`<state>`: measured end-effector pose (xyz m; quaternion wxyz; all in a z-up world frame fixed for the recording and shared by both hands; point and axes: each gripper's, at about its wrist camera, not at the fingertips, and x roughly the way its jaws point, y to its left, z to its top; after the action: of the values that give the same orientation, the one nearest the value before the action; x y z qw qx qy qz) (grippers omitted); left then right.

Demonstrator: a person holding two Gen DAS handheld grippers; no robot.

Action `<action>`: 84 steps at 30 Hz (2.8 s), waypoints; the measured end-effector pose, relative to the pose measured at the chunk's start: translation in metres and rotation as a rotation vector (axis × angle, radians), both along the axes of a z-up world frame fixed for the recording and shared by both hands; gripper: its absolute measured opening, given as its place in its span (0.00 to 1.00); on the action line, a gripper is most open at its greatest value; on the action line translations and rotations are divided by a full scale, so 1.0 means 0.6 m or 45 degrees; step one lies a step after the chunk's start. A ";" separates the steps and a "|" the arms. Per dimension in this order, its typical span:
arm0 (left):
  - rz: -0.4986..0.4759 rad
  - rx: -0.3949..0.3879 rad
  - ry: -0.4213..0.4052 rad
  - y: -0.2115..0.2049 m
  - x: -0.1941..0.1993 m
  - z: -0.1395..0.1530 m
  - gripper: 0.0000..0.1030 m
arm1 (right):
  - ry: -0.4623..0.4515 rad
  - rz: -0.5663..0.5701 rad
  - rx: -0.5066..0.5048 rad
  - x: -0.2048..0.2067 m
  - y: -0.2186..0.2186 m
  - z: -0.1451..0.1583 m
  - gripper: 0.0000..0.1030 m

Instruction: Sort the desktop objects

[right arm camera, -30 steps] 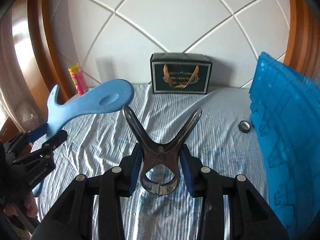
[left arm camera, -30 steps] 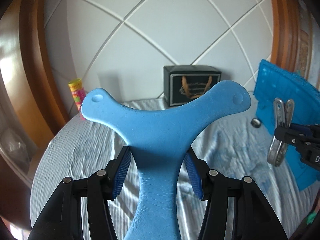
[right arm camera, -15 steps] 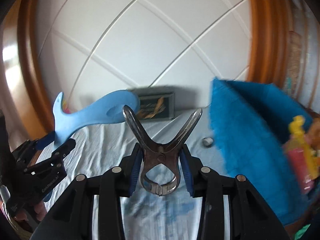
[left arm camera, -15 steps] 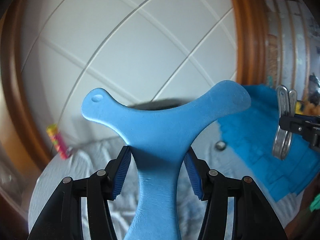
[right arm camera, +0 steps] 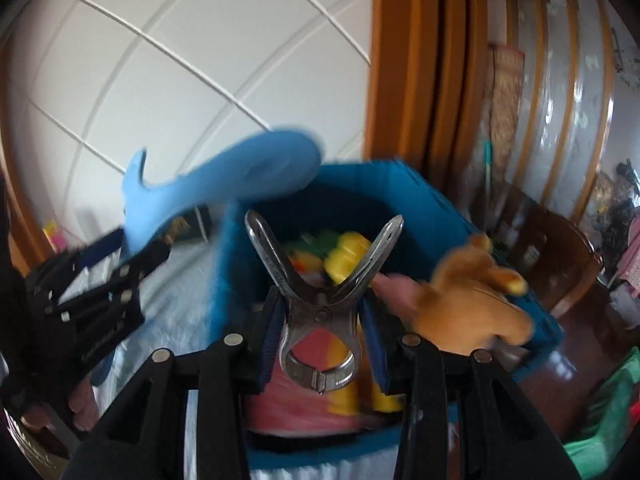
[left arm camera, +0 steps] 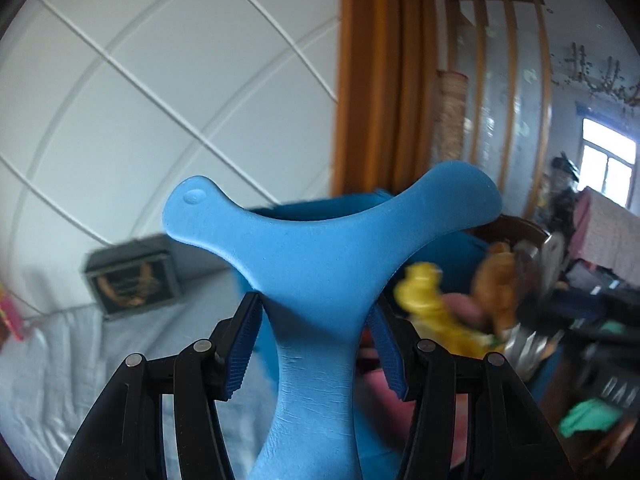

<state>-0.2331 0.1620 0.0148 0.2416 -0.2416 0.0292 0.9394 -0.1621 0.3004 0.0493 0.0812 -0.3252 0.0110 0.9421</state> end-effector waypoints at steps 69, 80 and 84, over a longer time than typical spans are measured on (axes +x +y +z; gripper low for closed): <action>0.296 -0.079 0.026 -0.158 0.406 0.014 1.00 | 0.119 0.088 -0.022 0.386 -0.111 -0.043 1.00; 0.373 -0.056 0.003 -0.177 0.443 0.016 1.00 | 0.130 0.087 -0.019 0.425 -0.085 -0.029 1.00; 0.368 -0.072 -0.009 -0.177 0.446 0.010 1.00 | 0.130 0.084 -0.024 0.433 -0.078 -0.025 1.00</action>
<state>0.0344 0.0556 0.0209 0.0969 -0.2532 0.0198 0.9624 0.0976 0.2538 0.0341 0.0466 -0.2779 0.0132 0.9594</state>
